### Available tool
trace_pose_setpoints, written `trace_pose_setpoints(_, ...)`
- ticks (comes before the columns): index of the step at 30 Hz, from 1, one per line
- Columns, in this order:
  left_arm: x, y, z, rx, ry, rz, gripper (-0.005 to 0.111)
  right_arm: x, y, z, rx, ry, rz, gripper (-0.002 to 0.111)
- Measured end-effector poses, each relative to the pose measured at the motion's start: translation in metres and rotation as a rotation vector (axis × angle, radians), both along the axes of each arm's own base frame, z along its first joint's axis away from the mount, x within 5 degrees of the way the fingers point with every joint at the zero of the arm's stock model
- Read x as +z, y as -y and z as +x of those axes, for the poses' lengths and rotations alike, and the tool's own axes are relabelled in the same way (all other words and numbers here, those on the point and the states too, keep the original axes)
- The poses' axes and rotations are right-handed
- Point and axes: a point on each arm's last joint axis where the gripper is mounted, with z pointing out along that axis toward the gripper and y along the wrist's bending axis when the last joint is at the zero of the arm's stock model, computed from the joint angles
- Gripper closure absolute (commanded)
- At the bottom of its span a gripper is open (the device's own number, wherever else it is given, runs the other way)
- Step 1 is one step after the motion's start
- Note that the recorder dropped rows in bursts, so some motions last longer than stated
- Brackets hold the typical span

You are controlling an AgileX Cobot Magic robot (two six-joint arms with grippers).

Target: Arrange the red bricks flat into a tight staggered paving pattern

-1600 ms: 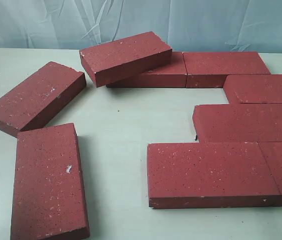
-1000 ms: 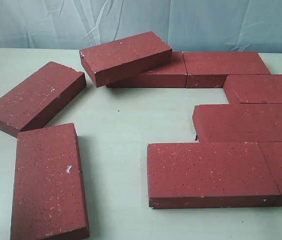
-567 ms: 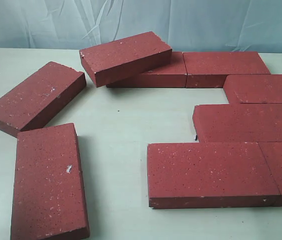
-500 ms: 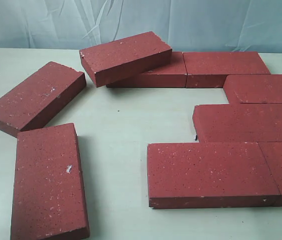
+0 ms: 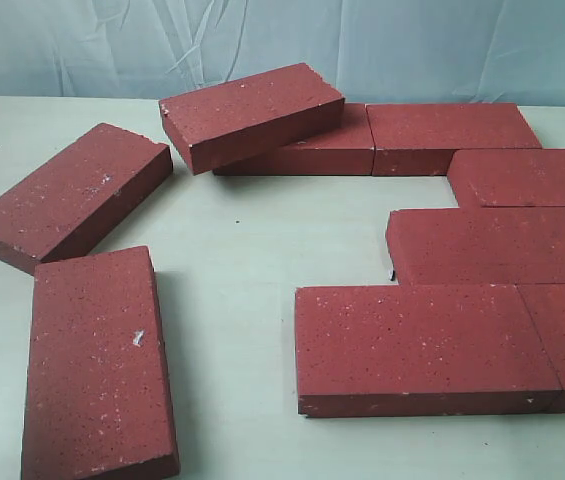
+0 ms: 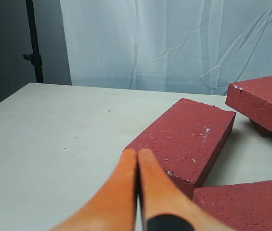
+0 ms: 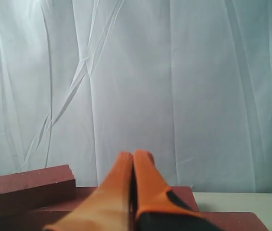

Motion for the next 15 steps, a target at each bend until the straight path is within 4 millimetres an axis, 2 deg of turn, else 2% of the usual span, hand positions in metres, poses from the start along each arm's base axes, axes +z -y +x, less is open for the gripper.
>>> trace_pose_setpoints(8, 0.000, 0.000, 0.000, 0.000, 0.000, 0.000, 0.107, 0.007, 0.000, -0.002, 0.000, 0.030, 0.003, 0.109)
trace_pose_setpoints(15, 0.000, 0.000, 0.000, 0.000, 0.000, 0.000, 0.107, 0.057, 0.001, -0.015, 0.000, 0.152, 0.009, 0.109)
